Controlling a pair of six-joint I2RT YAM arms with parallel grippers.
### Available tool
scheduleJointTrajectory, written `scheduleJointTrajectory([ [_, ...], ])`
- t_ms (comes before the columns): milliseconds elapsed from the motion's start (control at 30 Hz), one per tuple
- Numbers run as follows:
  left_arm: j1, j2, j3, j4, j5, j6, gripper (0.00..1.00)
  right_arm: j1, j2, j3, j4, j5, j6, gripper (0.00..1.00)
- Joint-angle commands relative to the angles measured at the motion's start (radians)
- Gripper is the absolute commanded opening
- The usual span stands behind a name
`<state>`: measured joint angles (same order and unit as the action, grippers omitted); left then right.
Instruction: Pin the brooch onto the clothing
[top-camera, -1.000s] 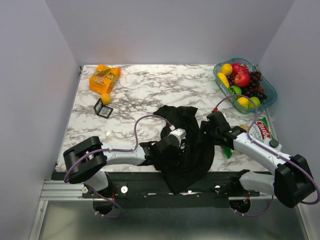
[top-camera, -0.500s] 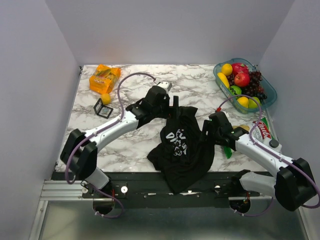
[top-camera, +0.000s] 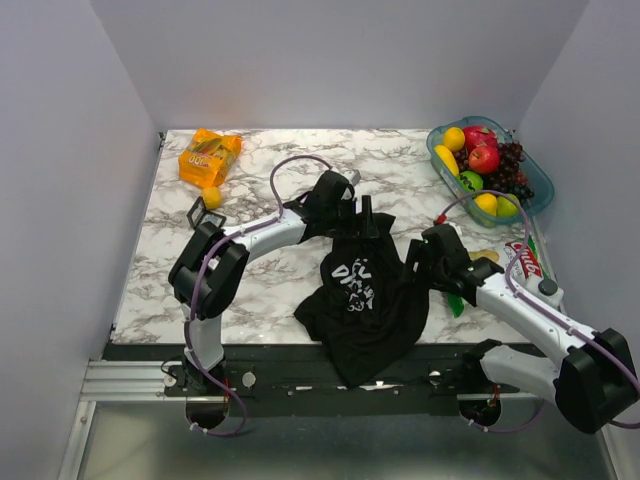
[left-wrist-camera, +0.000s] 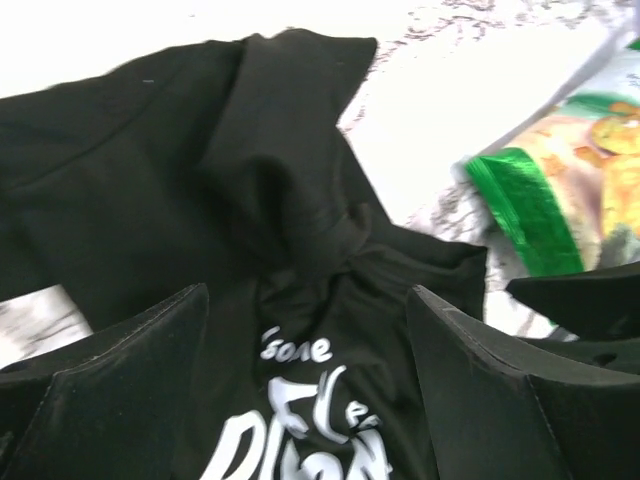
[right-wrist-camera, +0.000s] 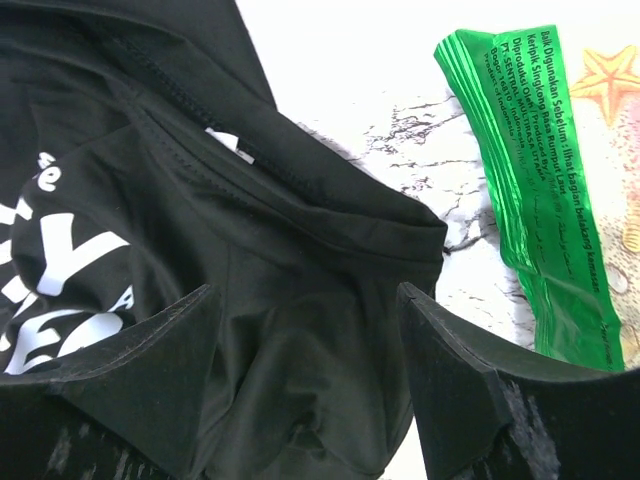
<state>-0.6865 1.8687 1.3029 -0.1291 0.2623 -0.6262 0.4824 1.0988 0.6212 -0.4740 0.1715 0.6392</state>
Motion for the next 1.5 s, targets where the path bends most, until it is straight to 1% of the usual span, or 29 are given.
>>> scheduleJointTrajectory([
  [0,0.001,0.026,0.035,0.097,0.061,-0.064,0.87,-0.007,-0.060,-0.023,-0.034,-0.009,0.016,0.78],
  [100,-0.001,0.049,0.048,0.108,0.074,-0.075,0.84,-0.007,-0.071,-0.037,-0.034,-0.003,0.023,0.78],
  [200,-0.002,0.087,0.075,0.106,0.095,-0.075,0.77,-0.007,-0.068,-0.044,-0.034,0.002,0.028,0.78],
  [233,-0.002,0.093,0.076,0.111,0.097,-0.073,0.70,-0.008,-0.066,-0.046,-0.034,0.003,0.028,0.78],
  [300,-0.002,0.112,0.084,0.120,0.100,-0.072,0.65,-0.007,-0.065,-0.046,-0.032,0.002,0.027,0.78],
  [400,-0.001,0.139,0.104,0.109,0.107,-0.067,0.54,-0.007,-0.070,-0.044,-0.032,0.003,0.022,0.78],
  [433,-0.002,0.142,0.108,0.109,0.110,-0.064,0.46,-0.007,-0.070,-0.043,-0.034,0.005,0.022,0.78],
  [500,-0.001,0.142,0.108,0.114,0.111,-0.061,0.36,-0.007,-0.073,-0.040,-0.032,0.005,0.017,0.78],
  [533,0.002,0.135,0.107,0.114,0.098,-0.060,0.21,-0.007,-0.071,-0.040,-0.034,0.005,0.016,0.78],
  [567,0.007,0.113,0.095,0.114,0.089,-0.053,0.11,-0.007,-0.070,-0.037,-0.034,0.008,0.014,0.78],
  [600,0.010,0.098,0.084,0.115,0.080,-0.049,0.04,-0.007,-0.060,-0.034,-0.038,0.017,0.013,0.78],
  [633,0.022,0.078,0.069,0.118,0.071,-0.044,0.00,-0.007,-0.057,-0.029,-0.038,0.020,0.014,0.78],
  [733,0.050,0.000,-0.003,0.108,0.037,-0.012,0.00,-0.005,-0.039,-0.020,-0.038,0.026,0.008,0.79],
  [767,0.076,-0.041,-0.048,0.103,0.035,-0.006,0.00,-0.007,-0.036,-0.015,-0.037,0.026,0.007,0.80],
  [867,0.142,-0.098,-0.132,0.082,0.054,0.014,0.00,-0.007,-0.014,-0.003,-0.017,0.020,-0.006,0.82],
  [933,0.166,-0.120,-0.165,0.060,0.084,0.029,0.00,-0.007,0.010,0.015,-0.006,0.022,-0.015,0.82],
  [1067,0.200,-0.186,-0.227,0.017,0.066,0.066,0.00,-0.007,0.073,0.055,0.038,-0.007,-0.042,0.82],
  [1167,0.209,-0.203,-0.240,0.013,0.071,0.079,0.00,-0.007,0.146,0.112,0.070,-0.035,-0.084,0.81],
  [1200,0.211,-0.203,-0.235,0.002,0.069,0.082,0.00,-0.007,0.163,0.123,0.095,-0.065,-0.104,0.81],
  [1300,0.212,-0.195,-0.218,-0.010,0.071,0.089,0.00,-0.007,0.222,0.156,0.132,-0.096,-0.116,0.80],
  [1467,0.219,-0.198,-0.209,-0.026,0.060,0.102,0.00,-0.010,0.305,0.183,0.138,-0.099,-0.115,0.77],
])
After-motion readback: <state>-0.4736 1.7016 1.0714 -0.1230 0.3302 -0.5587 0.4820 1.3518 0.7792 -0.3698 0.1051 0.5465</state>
